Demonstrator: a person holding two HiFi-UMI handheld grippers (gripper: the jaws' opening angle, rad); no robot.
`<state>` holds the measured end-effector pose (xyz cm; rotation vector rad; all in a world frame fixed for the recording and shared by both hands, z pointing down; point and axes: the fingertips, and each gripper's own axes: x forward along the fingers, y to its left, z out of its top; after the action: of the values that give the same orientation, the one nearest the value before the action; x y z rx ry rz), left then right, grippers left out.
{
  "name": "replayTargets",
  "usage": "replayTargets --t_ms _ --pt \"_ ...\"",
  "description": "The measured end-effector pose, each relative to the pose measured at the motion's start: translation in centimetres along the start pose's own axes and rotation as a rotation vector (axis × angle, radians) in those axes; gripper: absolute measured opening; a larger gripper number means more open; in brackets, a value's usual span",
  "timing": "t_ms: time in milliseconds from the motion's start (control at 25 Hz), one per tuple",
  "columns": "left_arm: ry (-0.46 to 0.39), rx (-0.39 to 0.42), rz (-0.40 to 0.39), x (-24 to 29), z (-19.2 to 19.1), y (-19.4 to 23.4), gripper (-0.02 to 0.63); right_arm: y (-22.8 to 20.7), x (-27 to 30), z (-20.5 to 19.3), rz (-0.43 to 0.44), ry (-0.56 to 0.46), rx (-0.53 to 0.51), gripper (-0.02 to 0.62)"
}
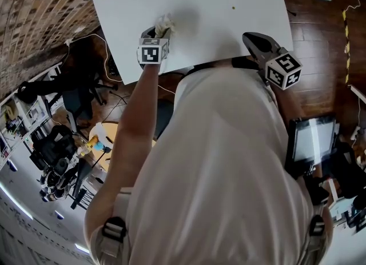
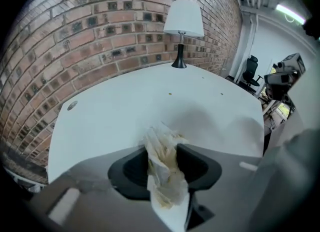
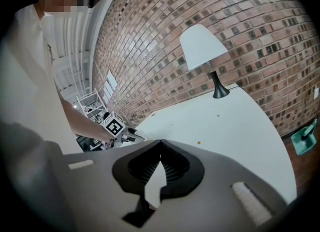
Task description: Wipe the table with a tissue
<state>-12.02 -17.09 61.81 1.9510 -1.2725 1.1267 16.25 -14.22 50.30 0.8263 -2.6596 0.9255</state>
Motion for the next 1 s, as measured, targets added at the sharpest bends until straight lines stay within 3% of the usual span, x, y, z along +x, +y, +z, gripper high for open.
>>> replayTargets --t_ms 80,280,360,640,800,1000 --pt "0.001 -0.007 0.010 0.5 0.4 0.0 0.104 -0.3 -0.2 0.1 -0.010 -0.001 0.003 0.008" --pt "-0.026 -0.079 0.068 1.2 1.6 -0.6 0.074 -0.8 -0.5 0.1 -0.026 -0.005 0.011 0.008" --pt "-0.030 -0.061 0.066 1.6 2.3 -1.6 0.072 -0.7 -0.5 -0.1 -0.023 -0.002 0.011 0.008" --pt "-0.052 0.088 -0.056 3.8 4.6 -9.9 0.066 -0.9 -0.8 -0.2 -0.026 0.001 0.010 0.008" --pt "-0.079 0.039 -0.140 2.6 4.7 -11.5 0.055 -1.2 -1.2 0.2 -0.034 -0.004 0.002 0.008" --pt "-0.182 -0.008 -0.189 -0.1 5.9 -11.2 0.055 -1.6 -0.3 1.6 -0.031 -0.023 -0.011 0.008"
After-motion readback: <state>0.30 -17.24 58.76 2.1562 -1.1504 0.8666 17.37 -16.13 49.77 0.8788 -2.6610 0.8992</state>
